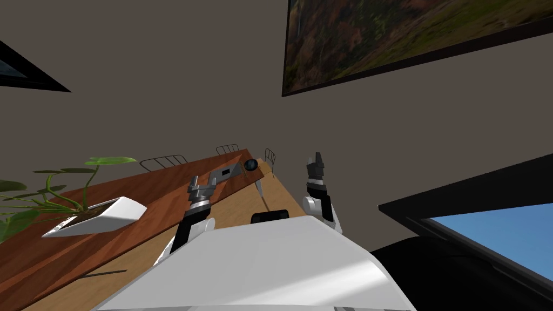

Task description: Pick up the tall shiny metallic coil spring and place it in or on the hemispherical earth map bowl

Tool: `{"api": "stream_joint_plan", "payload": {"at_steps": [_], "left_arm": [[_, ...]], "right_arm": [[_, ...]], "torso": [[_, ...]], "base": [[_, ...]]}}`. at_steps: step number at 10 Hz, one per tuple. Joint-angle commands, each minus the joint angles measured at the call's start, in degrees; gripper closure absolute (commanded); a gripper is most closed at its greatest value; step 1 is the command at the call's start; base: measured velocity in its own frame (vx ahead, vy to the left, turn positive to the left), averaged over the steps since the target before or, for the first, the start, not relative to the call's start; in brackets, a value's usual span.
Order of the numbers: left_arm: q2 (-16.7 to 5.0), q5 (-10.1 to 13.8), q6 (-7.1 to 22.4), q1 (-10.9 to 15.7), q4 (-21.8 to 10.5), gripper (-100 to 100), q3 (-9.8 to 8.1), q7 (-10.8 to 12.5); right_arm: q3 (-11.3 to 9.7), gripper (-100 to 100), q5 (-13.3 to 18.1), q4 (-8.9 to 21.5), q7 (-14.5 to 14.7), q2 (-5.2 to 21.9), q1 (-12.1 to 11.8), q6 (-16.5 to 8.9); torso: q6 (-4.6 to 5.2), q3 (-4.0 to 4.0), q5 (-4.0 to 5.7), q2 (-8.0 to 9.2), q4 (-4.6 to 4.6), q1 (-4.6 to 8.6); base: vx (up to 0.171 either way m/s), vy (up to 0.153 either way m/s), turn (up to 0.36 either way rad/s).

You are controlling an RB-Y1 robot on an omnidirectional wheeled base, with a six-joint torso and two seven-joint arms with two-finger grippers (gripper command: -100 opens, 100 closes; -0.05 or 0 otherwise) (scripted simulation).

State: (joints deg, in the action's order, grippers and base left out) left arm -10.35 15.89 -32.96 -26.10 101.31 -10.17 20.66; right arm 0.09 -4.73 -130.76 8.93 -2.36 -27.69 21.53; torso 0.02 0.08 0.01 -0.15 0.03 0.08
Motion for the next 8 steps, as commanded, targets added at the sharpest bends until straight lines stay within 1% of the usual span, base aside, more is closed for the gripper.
{"api": "stream_joint_plan", "payload": {"at_steps": [1, 3, 4, 5, 6, 8], "left_arm": [[0.05, 1.68, 0.2, 0.32, -2.65, -100, 0.07, 1.88], [0.24, 3.57, 0.33, 1.46, -6.26, -100, 0.6, 3.73], [0.24, 3.57, 0.33, 1.46, -6.58, -100, 0.6, 3.73], [0.32, 4.51, 0.45, 2.05, -8.47, -100, 0.95, 4.6], [0.32, 4.51, 0.45, 2.05, -8.47, -100, 0.95, 4.6], [0.52, 6.35, 0.82, 3.26, -11.97, -100, 1.81, 6.23]], "right_arm": [[0.0, 0, 0.0, 0.0, 0.0, 0.0, 0.0, 0.0], [0.0, 0, 0.0, 0.0, 0.0, 0.0, 0.0, 0.0], [0.0, 0, 0.0, 0.0, 0.0, 0.0, 0.0, 0.0], [0.0, 0, 0.0, 0.0, 0.0, 0.0, 0.0, 0.0], [0.0, 0, 0.0, 0.0, 0.0, 0.0, 0.0, 0.0], [0.0, 0, 0.0, 0.0, 0.0, 0.0, 0.0, 0.0]], "torso": [[0.0, 0.0, 0.0, 0.0, 0.0, 0.0], [0.0, 0.05, 0.01, -0.08, 0.02, 0.02], [0.01, 0.08, 0.01, -0.14, 0.03, 0.02], [0.01, 0.06, 0.01, -0.09, 0.02, 0.0], [0.0, 0.04, 0.01, -0.07, 0.02, 0.01], [0.01, 0.03, 0.01, -0.06, 0.01, 0.02]], "base": [[0.064, -0.023, 0.006], [0.072, -0.022, -0.01], [0.058, -0.013, -0.009], [0.055, -0.019, -0.023], [0.041, -0.02, -0.008], [0.067, -0.019, -0.035]]}}
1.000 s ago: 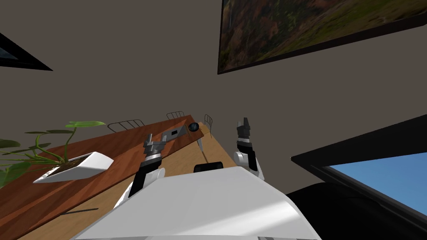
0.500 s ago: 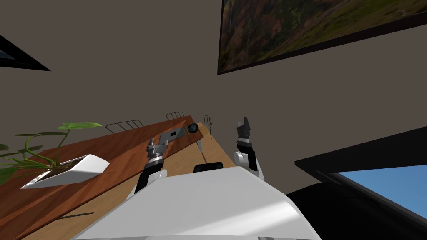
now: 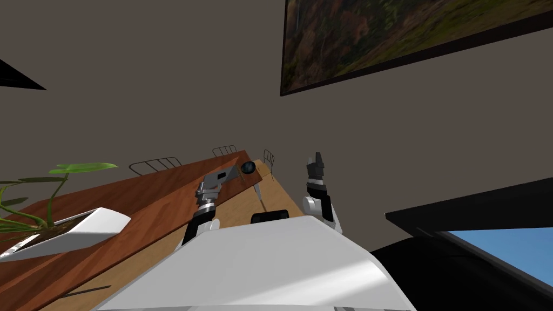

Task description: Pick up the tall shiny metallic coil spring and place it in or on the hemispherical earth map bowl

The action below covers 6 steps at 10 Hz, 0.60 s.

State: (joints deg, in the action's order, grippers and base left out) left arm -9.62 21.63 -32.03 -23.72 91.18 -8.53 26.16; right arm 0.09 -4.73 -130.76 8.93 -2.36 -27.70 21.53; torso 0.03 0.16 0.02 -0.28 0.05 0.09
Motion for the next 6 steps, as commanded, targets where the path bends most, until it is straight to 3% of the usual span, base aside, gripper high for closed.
{"api": "stream_joint_plan", "payload": {"at_steps": [1, 6], "left_arm": [[-0.22, 0.61, -0.11, 0.88, -1.93, -100, 0.17, 0.73], [1.01, 4.72, 1.16, 3.72, -9.46, -100, 2.56, 4.03]], "right_arm": [[0.0, 0, 0.0, 0.0, 0.0, 0.0, 0.0, 0.0], [0.0, 0, 0.0, 0.0, 0.0, 0.0, 0.0, 0.0]], "torso": [[0.0, 0.0, 0.0, 0.0, 0.0, 0.0], [0.0, 0.08, 0.01, -0.14, 0.03, 0.03]], "base": [[0.063, -0.021, -0.019], [0.095, -0.028, -0.055]]}}
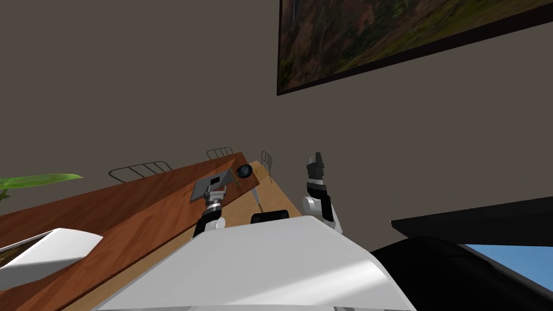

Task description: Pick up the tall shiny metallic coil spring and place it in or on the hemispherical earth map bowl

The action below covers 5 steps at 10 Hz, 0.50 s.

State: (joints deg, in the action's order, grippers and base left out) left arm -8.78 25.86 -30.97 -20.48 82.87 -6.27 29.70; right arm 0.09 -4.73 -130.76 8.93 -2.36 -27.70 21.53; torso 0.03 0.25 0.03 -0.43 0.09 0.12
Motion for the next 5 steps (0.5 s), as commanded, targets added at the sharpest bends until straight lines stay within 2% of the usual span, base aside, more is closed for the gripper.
{"api": "stream_joint_plan", "payload": {"at_steps": [1, 2, 3, 5], "left_arm": [[0.62, 1.21, 0.36, 0.99, -2.41, -100, 0.73, 1.03], [1.16, 1.88, 0.61, 1.48, -3.59, -100, 1.13, 1.52], [2.57, 3.07, 1.05, 2.36, -5.68, -100, 1.8, 2.38], [4.49, 4.04, 1.37, 3.07, -7.33, -100, 2.25, 3.06]], "right_arm": [[0.0, 0, 0.0, 0.0, 0.0, 0.0, 0.0, 0.0], [0.0, 0, 0.0, 0.0, 0.0, 0.0, 0.0, 0.0], [0.0, 0, 0.0, 0.0, 0.0, 0.0, 0.0, 0.0], [0.0, 0, 0.0, 0.0, 0.0, 0.0, 0.0, 0.0]], "torso": [[0.0, 0.0, 0.0, 0.0, 0.0, 0.0], [-0.01, -0.01, -0.01, 0.02, 0.0, -0.04], [0.0, 0.0, -0.01, 0.0, 0.0, -0.03], [-0.01, 0.06, -0.02, -0.11, 0.03, -0.11]], "base": [[0.106, -0.009, -0.046], [0.113, -0.013, -0.056], [0.143, 0.002, -0.091], [0.129, 0.017, -0.049]]}}
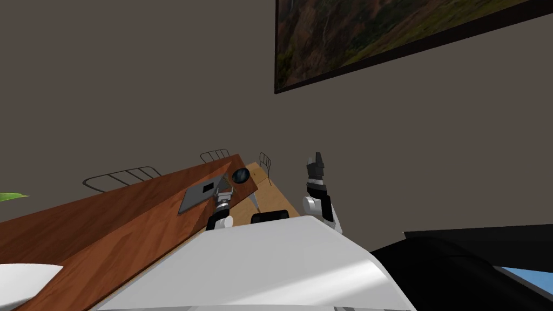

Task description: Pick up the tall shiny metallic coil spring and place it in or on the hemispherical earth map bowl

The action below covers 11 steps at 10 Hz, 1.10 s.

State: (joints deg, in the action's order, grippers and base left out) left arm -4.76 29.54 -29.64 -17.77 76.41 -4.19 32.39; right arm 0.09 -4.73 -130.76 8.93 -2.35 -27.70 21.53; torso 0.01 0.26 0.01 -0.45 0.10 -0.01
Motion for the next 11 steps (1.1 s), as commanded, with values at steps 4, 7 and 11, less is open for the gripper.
{"api": "stream_joint_plan", "payload": {"at_steps": [4, 7, 11], "left_arm": [[2.8, 1.14, 0.28, 0.83, -2.0, -100, 0.29, 1.04], [3.33, 1.33, 1.0, 3.31, -3.45, -100, -0.68, 0.2], [3.5, 1.41, 1.31, 4.56, -4.23, 100, -1.14, -0.22]], "right_arm": [[0.0, 0, 0.0, 0.0, 0.0, 0.0, 0.01, 0.0], [0.0, 0, 0.0, 0.0, 0.0, 0.0, 0.01, 0.0], [0.0, 0, 0.0, 0.0, 0.0, 0.0, 0.01, 0.0]], "torso": [[-0.01, -0.14, -0.01, 0.24, -0.05, -0.07], [0.0, -0.26, 0.01, 0.44, -0.1, -0.02], [-0.01, -0.26, 0.0, 0.45, -0.09, -0.02]], "base": [[0.054, 0.027, -0.009], [0.006, 0.02, 0.0], [0.007, 0.022, -0.002]]}}
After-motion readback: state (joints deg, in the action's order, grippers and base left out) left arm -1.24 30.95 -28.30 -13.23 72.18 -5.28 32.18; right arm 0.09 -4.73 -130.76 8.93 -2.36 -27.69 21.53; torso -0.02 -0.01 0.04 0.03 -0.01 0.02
